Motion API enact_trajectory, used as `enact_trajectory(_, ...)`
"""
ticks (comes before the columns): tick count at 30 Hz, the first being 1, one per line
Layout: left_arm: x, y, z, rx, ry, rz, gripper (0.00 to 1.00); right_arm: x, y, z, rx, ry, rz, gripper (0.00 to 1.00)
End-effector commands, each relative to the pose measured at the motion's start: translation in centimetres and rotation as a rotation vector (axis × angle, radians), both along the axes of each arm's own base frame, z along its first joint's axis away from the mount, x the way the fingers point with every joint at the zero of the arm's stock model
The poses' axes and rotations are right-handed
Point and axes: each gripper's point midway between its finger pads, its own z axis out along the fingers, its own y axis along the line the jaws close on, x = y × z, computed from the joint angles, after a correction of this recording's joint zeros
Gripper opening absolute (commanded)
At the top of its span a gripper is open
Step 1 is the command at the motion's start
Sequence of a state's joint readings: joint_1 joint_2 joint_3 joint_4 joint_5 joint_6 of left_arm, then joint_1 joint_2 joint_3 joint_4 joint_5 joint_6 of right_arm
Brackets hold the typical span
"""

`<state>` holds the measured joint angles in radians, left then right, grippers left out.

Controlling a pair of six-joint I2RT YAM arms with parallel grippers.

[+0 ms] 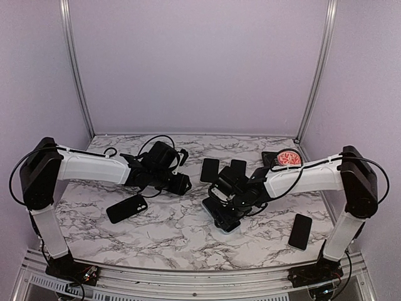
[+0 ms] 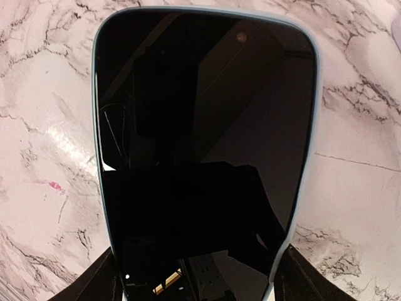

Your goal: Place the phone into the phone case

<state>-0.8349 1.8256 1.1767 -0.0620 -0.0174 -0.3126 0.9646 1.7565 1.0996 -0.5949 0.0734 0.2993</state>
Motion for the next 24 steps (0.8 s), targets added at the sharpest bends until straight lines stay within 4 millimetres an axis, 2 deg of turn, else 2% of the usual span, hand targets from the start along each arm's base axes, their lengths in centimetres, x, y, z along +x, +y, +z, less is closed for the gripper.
enact_trajectory(1,2.1,-0.4,2.7,-0.077,-0.078,0.057,0.57,2.9,2.0,3.8,0.154,-0.162,-0.05,0.16)
enact_trajectory(2,2.1,-1.1,3.2,-0.131,-0.083,0.04,0.61,3.3,2.1,4.2,0.175,-0.187,-0.056,0.16)
enact_trajectory(3,1.2,-2.4,3.6,-0.237,-0.052,-0.013,0.64,3.6,2.2,4.5,0.192,-0.207,-0.062,0.15)
enact_trajectory(5,0.4,-3.3,4.6,-0.446,-0.039,-0.043,0.73,4.0,2.5,4.9,0.228,-0.239,-0.064,0.15)
enact_trajectory(6,-0.3,-3.2,4.1,-0.522,-0.012,-0.048,0.76,4.2,2.5,4.9,0.239,-0.255,-0.066,0.15)
enact_trajectory(7,-0.4,-3.6,5.3,-0.625,-0.025,-0.066,0.79,4.4,2.5,4.8,0.247,-0.267,-0.07,0.15)
enact_trajectory(10,-1.2,-4.5,5.4,-0.784,0.028,-0.087,0.87,4.7,2.5,4.4,0.257,-0.284,-0.078,0.15)
enact_trajectory(13,-1.3,-4.4,5.4,-0.908,0.043,-0.063,0.98,4.9,2.7,4.6,0.268,-0.298,-0.076,0.14)
enact_trajectory(16,-1.3,-4.6,5.3,-0.965,0.047,-0.064,0.98,5.0,2.8,4.7,0.268,-0.303,-0.068,0.14)
enact_trajectory(19,-1.7,-5.1,5.0,-0.945,0.024,-0.075,0.93,4.9,2.8,4.5,0.263,-0.299,-0.067,0.14)
enact_trajectory(21,-1.7,-5.3,4.4,-0.908,0.02,-0.065,0.86,4.9,2.8,4.5,0.265,-0.298,-0.07,0.14)
enact_trajectory(24,-1.6,-5.7,3.0,-0.837,0.028,-0.054,0.7,5.0,3.0,4.8,0.276,-0.297,-0.071,0.14)
